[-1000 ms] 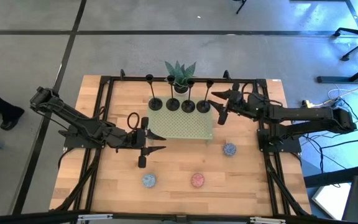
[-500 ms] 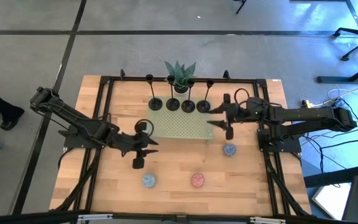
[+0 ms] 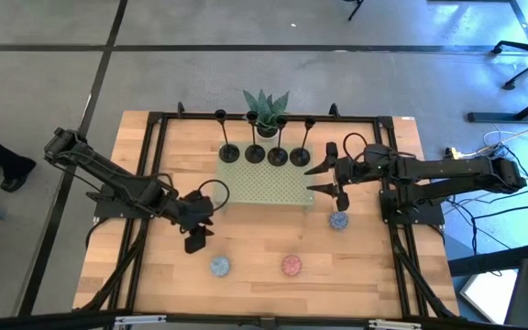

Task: Pick & Place candle stick holders
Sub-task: Put the red scented candle on the shelf

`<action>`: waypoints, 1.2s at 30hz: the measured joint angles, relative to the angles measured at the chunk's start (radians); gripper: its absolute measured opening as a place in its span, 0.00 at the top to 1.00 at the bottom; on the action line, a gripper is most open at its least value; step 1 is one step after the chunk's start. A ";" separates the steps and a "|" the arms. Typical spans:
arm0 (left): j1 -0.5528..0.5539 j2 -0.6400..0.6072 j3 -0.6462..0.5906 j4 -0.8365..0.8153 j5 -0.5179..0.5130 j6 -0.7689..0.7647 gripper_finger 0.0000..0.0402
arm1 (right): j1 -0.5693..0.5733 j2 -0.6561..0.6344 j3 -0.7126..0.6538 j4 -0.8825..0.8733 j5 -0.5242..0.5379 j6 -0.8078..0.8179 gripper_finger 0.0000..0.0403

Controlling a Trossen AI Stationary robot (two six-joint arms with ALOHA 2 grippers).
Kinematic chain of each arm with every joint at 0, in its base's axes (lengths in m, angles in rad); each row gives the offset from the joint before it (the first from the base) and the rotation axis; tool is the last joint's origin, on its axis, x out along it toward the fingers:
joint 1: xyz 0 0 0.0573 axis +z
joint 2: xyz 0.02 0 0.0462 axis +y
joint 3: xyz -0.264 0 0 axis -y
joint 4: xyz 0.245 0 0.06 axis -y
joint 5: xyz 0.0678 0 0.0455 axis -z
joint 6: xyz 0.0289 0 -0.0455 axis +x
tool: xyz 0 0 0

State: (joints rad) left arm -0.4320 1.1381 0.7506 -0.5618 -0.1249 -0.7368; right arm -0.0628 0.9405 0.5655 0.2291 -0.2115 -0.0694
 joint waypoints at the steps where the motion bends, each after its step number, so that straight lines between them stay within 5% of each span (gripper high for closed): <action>1: 0.000 0.000 0.000 -0.024 0.011 -0.019 0.57 | 0.000 0.000 0.000 0.000 0.000 -0.004 0.50; 7: 0.000 0.000 0.000 -0.292 0.050 -0.151 0.43 | 0.000 0.000 0.000 0.000 0.000 -0.010 0.50; 14: 0.034 0.000 0.000 -0.531 -0.018 -0.185 0.31 | 0.000 0.000 0.000 0.000 0.000 -0.028 0.50; 36: 0.252 -0.002 -0.154 -0.343 0.044 0.063 0.27 | 0.000 0.001 0.000 0.023 0.000 -0.029 0.50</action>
State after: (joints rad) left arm -0.1797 1.1360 0.5963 -0.9046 -0.0811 -0.6739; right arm -0.0631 0.9413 0.5655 0.2518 -0.2119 -0.0980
